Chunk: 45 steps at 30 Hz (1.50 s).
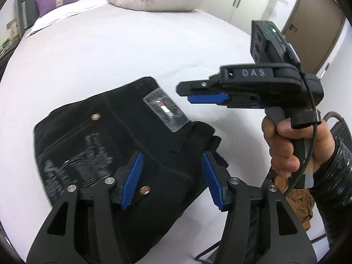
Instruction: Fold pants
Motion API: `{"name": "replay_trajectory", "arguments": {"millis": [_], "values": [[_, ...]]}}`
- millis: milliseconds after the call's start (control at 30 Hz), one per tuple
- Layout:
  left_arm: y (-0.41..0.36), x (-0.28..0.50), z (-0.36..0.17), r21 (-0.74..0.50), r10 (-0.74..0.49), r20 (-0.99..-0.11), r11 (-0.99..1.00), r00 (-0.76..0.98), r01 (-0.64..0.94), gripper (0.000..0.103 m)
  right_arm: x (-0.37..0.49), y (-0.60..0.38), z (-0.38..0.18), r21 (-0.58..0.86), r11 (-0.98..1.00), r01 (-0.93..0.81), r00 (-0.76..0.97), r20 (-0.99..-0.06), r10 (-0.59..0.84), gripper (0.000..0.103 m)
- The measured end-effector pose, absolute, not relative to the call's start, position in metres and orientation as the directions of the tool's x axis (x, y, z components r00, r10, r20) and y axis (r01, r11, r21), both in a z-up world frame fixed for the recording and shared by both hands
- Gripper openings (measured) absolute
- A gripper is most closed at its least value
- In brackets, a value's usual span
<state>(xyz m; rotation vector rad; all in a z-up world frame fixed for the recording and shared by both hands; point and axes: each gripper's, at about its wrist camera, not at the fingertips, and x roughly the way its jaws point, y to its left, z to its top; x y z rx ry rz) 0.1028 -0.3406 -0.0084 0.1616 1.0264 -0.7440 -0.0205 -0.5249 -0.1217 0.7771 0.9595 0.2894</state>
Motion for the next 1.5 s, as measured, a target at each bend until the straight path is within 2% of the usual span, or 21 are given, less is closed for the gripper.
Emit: {"name": "replay_trajectory", "arguments": {"millis": [167, 267, 300, 367, 467, 533, 633, 733, 800, 867, 933, 1000, 1033, 1067, 1133, 1233, 1333, 1367, 1500], "values": [[-0.283, 0.112, -0.022, -0.247, -0.476, -0.807, 0.810, 0.349, 0.533, 0.054, -0.028, -0.496, -0.119, 0.707, 0.706, 0.046, 0.535, -0.614, 0.580, 0.039], [-0.265, 0.118, -0.041, -0.241, -0.437, -0.833, 0.838, 0.339, 0.489, 0.055, -0.036, -0.482, -0.138, 0.699, 0.712, 0.058, 0.487, -0.643, 0.591, 0.038], [-0.261, 0.117, -0.049, -0.249, -0.438, -0.839, 0.836, 0.323, 0.488, 0.055, -0.041, -0.480, -0.145, 0.702, 0.710, 0.063, 0.481, -0.645, 0.594, 0.034], [-0.258, 0.109, -0.061, -0.230, -0.422, -0.850, 0.834, 0.314, 0.501, 0.055, -0.056, -0.481, -0.153, 0.712, 0.698, 0.074, 0.494, -0.634, 0.595, 0.016], [-0.257, 0.093, -0.069, -0.196, -0.424, -0.841, 0.818, 0.336, 0.541, 0.055, -0.072, -0.484, -0.160, 0.725, 0.684, 0.080, 0.507, -0.620, 0.598, 0.004], [-0.255, 0.087, -0.067, -0.197, -0.435, -0.835, 0.809, 0.338, 0.553, 0.055, -0.082, -0.484, -0.164, 0.721, 0.689, 0.076, 0.513, -0.621, 0.593, 0.000], [-0.247, 0.081, -0.061, -0.241, -0.480, -0.816, 0.789, 0.322, 0.565, 0.055, -0.095, -0.486, -0.168, 0.741, 0.668, 0.065, 0.522, -0.595, 0.610, 0.000], [-0.225, 0.081, -0.051, -0.262, -0.522, -0.773, 0.781, 0.361, 0.568, 0.057, -0.104, -0.485, -0.164, 0.725, 0.687, 0.051, 0.517, -0.608, 0.603, 0.000], [-0.210, 0.099, -0.041, -0.270, -0.521, -0.739, 0.810, 0.427, 0.521, 0.063, -0.106, -0.486, -0.160, 0.715, 0.697, 0.047, 0.509, -0.618, 0.599, 0.003], [-0.200, 0.134, -0.036, -0.295, -0.516, -0.719, 0.833, 0.466, 0.468, 0.063, -0.103, -0.488, -0.150, 0.716, 0.697, 0.025, 0.514, -0.608, 0.606, 0.008], [-0.197, 0.158, -0.034, -0.317, -0.522, -0.700, 0.838, 0.488, 0.444, 0.063, -0.098, -0.489, -0.134, 0.735, 0.678, -0.023, 0.545, -0.559, 0.625, 0.008], [-0.204, 0.182, -0.047, -0.325, -0.510, -0.726, 0.845, 0.460, 0.424, 0.063, -0.088, -0.494, -0.114, 0.752, 0.656, -0.064, 0.584, -0.504, 0.636, 0.009], [-0.209, 0.188, -0.060, -0.322, -0.495, -0.758, 0.850, 0.425, 0.417, 0.063, -0.082, -0.499, -0.105, 0.760, 0.646, -0.078, 0.606, -0.478, 0.635, 0.023], [-0.213, 0.188, -0.074, -0.314, -0.476, -0.789, 0.856, 0.389, 0.410, 0.063, -0.076, -0.504, -0.099, 0.754, 0.653, -0.074, 0.624, -0.476, 0.620, 0.047], [-0.217, 0.177, -0.086, -0.262, -0.444, -0.795, 0.866, 0.414, 0.426, 0.063, -0.063, -0.511, -0.094, 0.726, 0.687, -0.042, 0.644, -0.506, 0.573, 0.066], [-0.210, 0.147, -0.090, -0.223, -0.424, -0.806, 0.864, 0.414, 0.452, 0.066, -0.043, -0.520, -0.095, 0.703, 0.711, -0.018, 0.635, -0.542, 0.551, 0.066], [-0.189, 0.128, -0.093, -0.298, -0.472, -0.805, 0.845, 0.359, 0.444, 0.069, -0.016, -0.523, -0.112, 0.681, 0.733, 0.016, 0.566, -0.610, 0.554, 0.066], [-0.183, 0.126, -0.091, -0.309, -0.478, -0.799, 0.847, 0.365, 0.433, 0.074, -0.011, -0.523, -0.120, 0.678, 0.735, 0.033, 0.540, -0.631, 0.557, 0.066], [-0.168, 0.155, -0.089, -0.401, -0.509, -0.776, 0.854, 0.374, 0.330, 0.075, 0.015, -0.521, -0.149, 0.680, 0.730, 0.073, 0.439, -0.679, 0.589, 0.066]]}}
